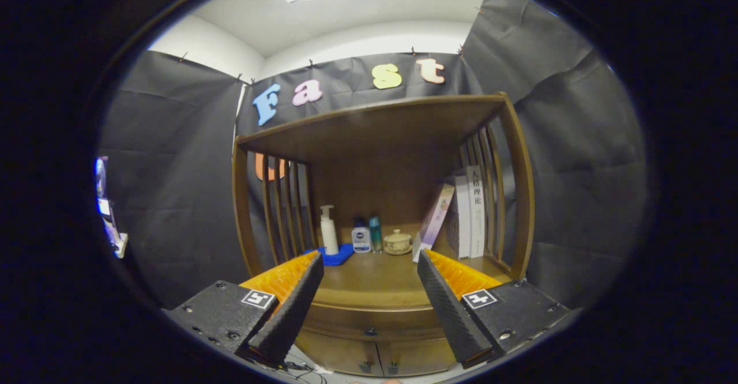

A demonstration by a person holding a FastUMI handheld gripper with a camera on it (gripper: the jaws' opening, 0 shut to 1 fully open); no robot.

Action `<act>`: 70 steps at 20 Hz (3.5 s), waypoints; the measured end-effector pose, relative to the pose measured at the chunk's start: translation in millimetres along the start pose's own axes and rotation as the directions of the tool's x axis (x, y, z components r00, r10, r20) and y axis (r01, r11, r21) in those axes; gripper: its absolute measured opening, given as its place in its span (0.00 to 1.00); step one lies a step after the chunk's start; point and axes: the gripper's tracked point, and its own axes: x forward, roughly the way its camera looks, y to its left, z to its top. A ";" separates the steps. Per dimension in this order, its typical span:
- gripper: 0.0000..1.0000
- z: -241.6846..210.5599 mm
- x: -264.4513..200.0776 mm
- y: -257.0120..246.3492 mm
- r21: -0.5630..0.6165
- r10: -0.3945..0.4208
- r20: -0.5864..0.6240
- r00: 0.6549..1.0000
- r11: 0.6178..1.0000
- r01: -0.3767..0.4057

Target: Pull open the drawer, take out the items inside it, and place them on the countertop above the cabinet.

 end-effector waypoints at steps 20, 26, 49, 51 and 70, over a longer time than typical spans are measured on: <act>0.86 -193.2 72.0 -22.3 -0.051 -0.090 -0.270 0.959 0.996 0.079; 0.69 -229.2 85.9 -27.5 -0.094 -0.150 -0.308 0.940 0.987 0.127; 0.20 -242.7 74.6 -14.1 -0.043 -0.189 -0.343 0.920 0.982 0.185; 0.20 -242.7 68.5 -14.3 -0.049 -0.182 -0.345 0.921 0.983 0.176; 0.20 -244.1 -18.1 -2.0 -0.098 -0.148 -0.344 0.927 0.988 0.121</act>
